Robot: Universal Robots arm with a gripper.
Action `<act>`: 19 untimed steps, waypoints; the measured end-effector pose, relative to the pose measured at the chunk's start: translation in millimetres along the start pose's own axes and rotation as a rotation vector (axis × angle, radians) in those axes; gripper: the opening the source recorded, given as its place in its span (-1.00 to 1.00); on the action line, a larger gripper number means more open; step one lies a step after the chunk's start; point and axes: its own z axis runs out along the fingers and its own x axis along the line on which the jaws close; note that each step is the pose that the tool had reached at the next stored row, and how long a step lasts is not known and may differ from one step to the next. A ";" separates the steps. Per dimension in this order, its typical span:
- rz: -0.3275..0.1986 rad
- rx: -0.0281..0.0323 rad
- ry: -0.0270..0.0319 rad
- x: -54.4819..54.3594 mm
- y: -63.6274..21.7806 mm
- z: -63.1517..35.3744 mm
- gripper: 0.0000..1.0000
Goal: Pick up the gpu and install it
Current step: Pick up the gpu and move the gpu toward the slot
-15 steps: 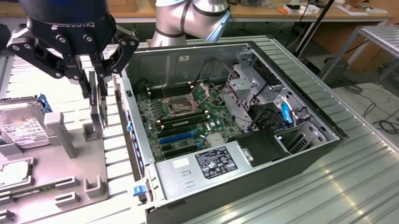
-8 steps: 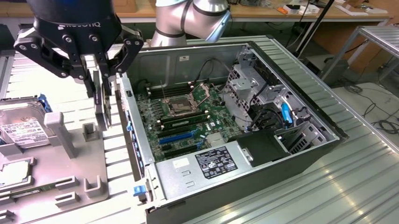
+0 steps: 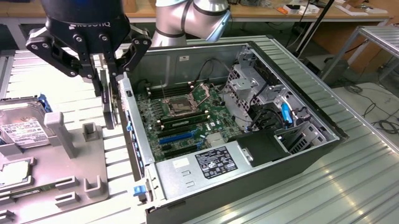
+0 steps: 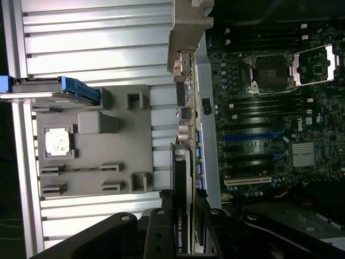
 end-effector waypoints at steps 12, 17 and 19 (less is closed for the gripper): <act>0.000 0.0000 0.0000 -19.5 1.6 0.6 -0.47; 0.000 0.0000 0.0000 -25.1 2.0 0.8 -0.47; 0.000 0.0000 0.0000 -27.0 2.2 0.9 -0.47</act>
